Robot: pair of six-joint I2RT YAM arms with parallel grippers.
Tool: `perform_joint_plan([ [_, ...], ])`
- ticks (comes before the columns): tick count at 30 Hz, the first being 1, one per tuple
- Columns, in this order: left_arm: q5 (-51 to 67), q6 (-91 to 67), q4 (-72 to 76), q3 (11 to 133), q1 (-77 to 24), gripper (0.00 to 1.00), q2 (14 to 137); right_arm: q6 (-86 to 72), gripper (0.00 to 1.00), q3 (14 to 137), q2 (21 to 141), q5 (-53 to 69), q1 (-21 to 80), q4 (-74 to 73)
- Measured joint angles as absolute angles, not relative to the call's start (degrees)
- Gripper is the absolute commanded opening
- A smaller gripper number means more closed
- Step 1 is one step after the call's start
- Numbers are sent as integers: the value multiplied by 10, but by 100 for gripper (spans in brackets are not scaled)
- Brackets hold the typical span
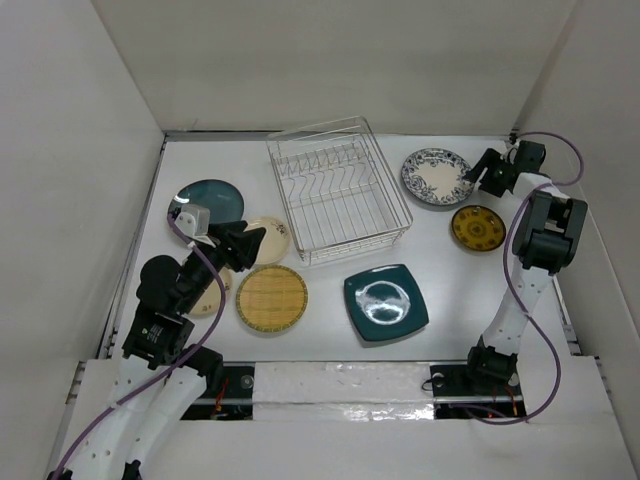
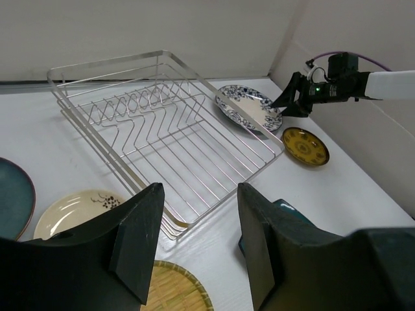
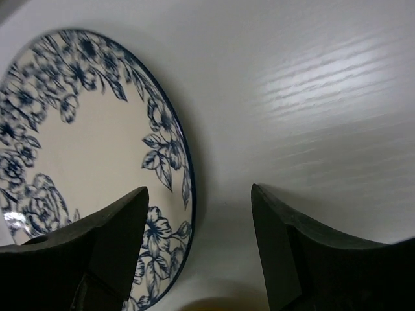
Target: Load the plates into the dish rack
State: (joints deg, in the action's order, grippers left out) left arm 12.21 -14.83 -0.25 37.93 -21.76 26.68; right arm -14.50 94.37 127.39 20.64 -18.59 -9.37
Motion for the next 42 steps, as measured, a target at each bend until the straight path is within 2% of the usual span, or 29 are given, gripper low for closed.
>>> perform_joint_plan([
  [4,111,-146,-6,379,-218,47,265,-130,65,960,1289,253,-191,-111],
  [11,100,-144,-9,379,-218,47,265,-139,50,1017,1334,342,-209,-150],
  [19,94,-143,-11,379,-218,47,265,-149,50,1071,1378,436,-223,-183],
  [23,94,-142,-11,379,-218,48,265,-153,45,1090,1397,475,-224,-199],
  [28,94,-140,-11,379,-218,48,261,-156,30,1104,1408,484,-225,-219],
  [31,96,-140,-10,379,-218,48,252,-163,15,1104,1411,483,-225,-227],
  [33,97,-140,-10,379,-218,48,246,-180,0,1103,1411,479,-225,-229],
  [42,97,-140,-6,378,-218,49,243,-292,0,926,1300,424,-224,-76],
])
